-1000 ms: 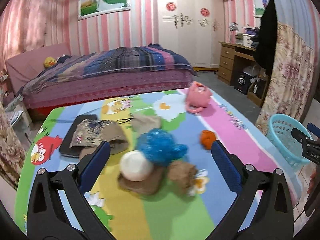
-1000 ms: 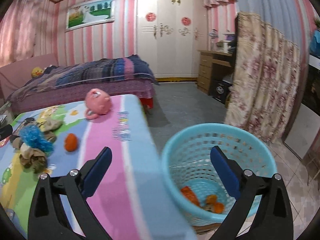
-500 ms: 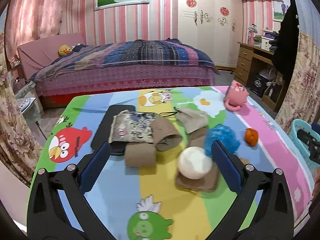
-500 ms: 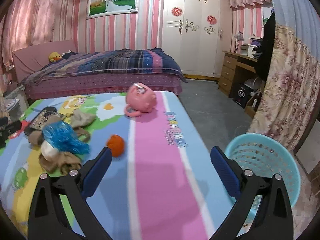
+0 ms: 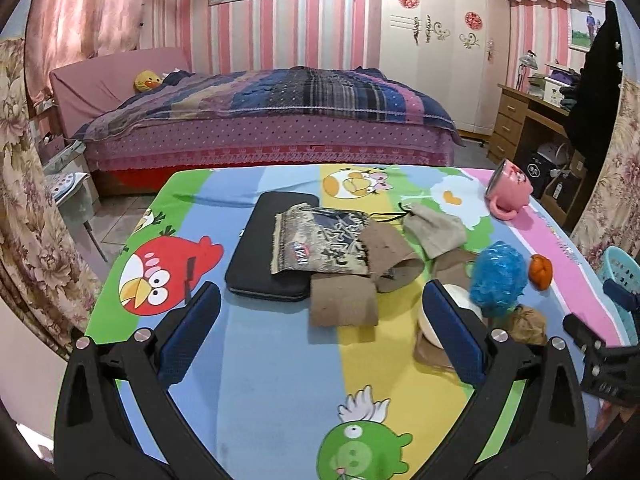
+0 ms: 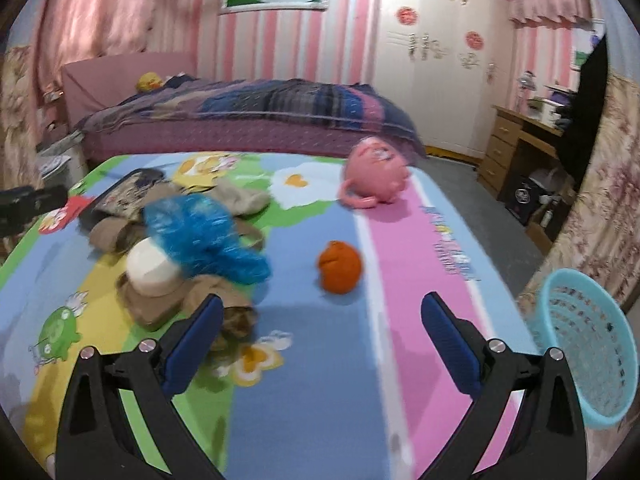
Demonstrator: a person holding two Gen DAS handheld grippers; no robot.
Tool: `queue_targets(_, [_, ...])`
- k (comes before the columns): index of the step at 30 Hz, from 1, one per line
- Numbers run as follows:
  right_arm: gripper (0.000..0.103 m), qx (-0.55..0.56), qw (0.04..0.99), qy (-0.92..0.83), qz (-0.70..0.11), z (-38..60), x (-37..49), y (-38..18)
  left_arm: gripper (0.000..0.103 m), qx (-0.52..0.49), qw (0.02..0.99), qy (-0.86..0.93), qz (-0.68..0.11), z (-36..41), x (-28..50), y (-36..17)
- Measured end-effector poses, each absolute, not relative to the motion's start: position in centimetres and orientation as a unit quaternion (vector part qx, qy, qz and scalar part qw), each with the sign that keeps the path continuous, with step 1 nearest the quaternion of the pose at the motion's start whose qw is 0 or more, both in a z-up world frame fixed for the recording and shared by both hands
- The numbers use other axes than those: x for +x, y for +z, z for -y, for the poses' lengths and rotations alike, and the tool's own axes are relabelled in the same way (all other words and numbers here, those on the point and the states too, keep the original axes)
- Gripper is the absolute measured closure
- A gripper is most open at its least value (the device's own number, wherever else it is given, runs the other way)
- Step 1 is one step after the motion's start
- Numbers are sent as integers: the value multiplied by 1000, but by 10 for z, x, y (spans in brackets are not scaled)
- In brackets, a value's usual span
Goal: Collect trash
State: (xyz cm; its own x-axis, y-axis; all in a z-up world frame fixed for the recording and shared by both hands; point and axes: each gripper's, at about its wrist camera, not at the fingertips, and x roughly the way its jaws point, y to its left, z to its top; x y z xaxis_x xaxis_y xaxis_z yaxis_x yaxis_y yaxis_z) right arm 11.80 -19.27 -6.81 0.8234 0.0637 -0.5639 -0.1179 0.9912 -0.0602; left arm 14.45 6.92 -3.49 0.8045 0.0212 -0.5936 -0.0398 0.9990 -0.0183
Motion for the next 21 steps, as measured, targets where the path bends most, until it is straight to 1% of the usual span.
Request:
queue_targets(3, [6, -75, 950, 68, -294, 174, 121, -73, 5, -21, 948, 17, -317, -74, 145, -37])
queue_targets(6, [9, -82, 943, 91, -308, 161, 127, -79, 5, -19, 947, 22, -321, -74, 146, -40])
queue_targets(8, [20, -94, 935, 107, -325, 153, 133, -85, 5, -7, 947, 25, -320, -71, 146, -42])
queue_targets(10, [50, -93, 926, 131, -342, 150, 138, -89, 5, 0, 946, 24, -323, -67, 146, -45])
queue_targets(11, [54, -90, 924, 138, -346, 150, 141, -91, 5, 0, 945, 21, -326, -66, 147, -46])
queue_targets(13, [58, -72, 924, 155, -343, 154, 141, -90, 5, -1, 944, 16, -331, -62, 148, -48])
queue_targets(15, [59, -66, 926, 156, -338, 157, 140, -89, 5, -3, 942, 10, -336, -57, 150, -51])
queue_targets(21, [59, -52, 942, 97, -318, 187, 140, -76, 5, 20, 934, -17, -357, -22, 156, -65])
